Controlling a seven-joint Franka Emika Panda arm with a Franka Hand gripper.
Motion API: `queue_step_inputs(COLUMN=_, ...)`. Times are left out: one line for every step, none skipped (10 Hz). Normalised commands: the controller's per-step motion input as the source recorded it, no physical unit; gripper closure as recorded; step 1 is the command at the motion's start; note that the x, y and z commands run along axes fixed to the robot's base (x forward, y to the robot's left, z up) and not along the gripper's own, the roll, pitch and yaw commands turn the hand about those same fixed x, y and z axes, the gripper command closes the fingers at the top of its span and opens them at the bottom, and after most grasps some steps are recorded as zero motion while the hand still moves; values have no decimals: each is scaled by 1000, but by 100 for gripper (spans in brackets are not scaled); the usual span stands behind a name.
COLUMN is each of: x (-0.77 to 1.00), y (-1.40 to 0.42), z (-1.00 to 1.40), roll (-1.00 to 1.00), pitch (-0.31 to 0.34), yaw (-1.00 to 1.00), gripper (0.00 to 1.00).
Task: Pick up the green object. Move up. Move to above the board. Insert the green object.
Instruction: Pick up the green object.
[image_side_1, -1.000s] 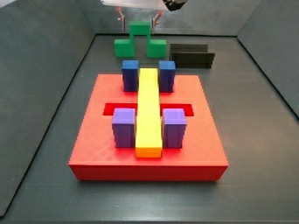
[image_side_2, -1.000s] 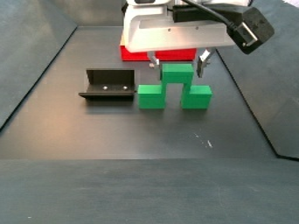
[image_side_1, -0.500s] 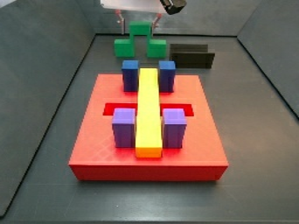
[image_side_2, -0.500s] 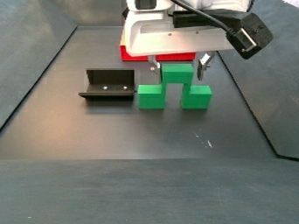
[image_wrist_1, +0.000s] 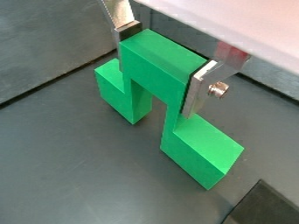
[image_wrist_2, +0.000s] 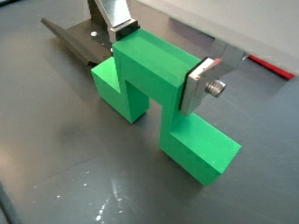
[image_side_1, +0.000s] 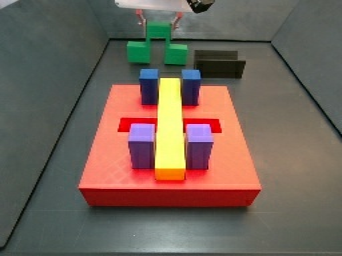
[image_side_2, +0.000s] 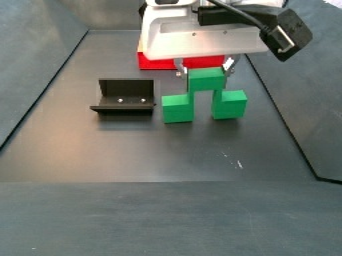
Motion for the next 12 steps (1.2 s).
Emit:
queue_step_inputs(x=0, y=0, z=0, roll=0, pitch=0, yaw=0, gripper=100)
queue_step_inputs(x=0, y=0, z=0, roll=0, pitch=0, yaw=0, gripper=100)
queue_step_inputs(x=0, y=0, z=0, roll=0, pitch=0, yaw=0, gripper=100)
queue_step_inputs(x=0, y=0, z=0, roll=0, pitch=0, yaw=0, gripper=100)
queue_step_inputs(x=0, y=0, z=0, roll=0, pitch=0, yaw=0, gripper=100)
queue_step_inputs(x=0, y=0, z=0, roll=0, pitch=0, yaw=0, gripper=100)
queue_step_inputs(x=0, y=0, z=0, roll=0, pitch=0, yaw=0, gripper=100)
queue_step_inputs(x=0, y=0, z=0, roll=0, pitch=0, yaw=0, gripper=100)
queue_step_inputs(x=0, y=0, z=0, roll=0, pitch=0, yaw=0, gripper=100)
queue_step_inputs(x=0, y=0, z=0, roll=0, pitch=0, yaw=0, gripper=100)
queue_step_inputs(x=0, y=0, z=0, roll=0, pitch=0, yaw=0, gripper=100)
queue_step_inputs(x=0, y=0, z=0, roll=0, pitch=0, yaw=0, gripper=100)
